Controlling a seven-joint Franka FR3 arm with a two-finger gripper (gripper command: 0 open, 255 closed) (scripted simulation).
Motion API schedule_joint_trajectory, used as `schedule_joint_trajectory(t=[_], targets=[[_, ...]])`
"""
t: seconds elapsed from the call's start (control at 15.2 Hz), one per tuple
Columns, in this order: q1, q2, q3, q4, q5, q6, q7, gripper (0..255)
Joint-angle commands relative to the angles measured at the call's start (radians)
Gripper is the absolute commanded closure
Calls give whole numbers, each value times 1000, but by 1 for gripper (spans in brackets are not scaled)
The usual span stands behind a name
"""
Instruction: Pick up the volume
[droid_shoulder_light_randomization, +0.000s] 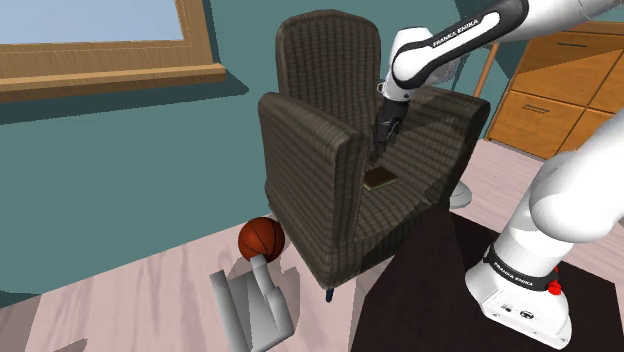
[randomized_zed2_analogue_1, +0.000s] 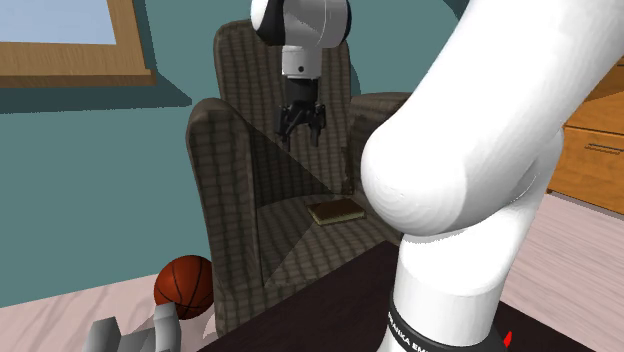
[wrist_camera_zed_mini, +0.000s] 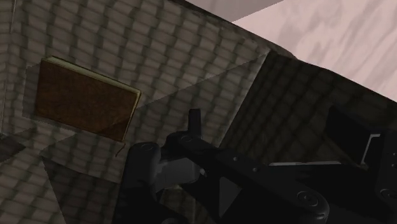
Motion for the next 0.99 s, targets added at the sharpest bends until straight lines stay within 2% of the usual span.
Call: schedule_joint_trajectory(t=[0.0,0.46,0.92], targets=[[-3,79,-19,26,11,60,-31,0],[-18,355,-55,154,97,219,-144,0],[-75,631,-38,346,204,309,-253,0]])
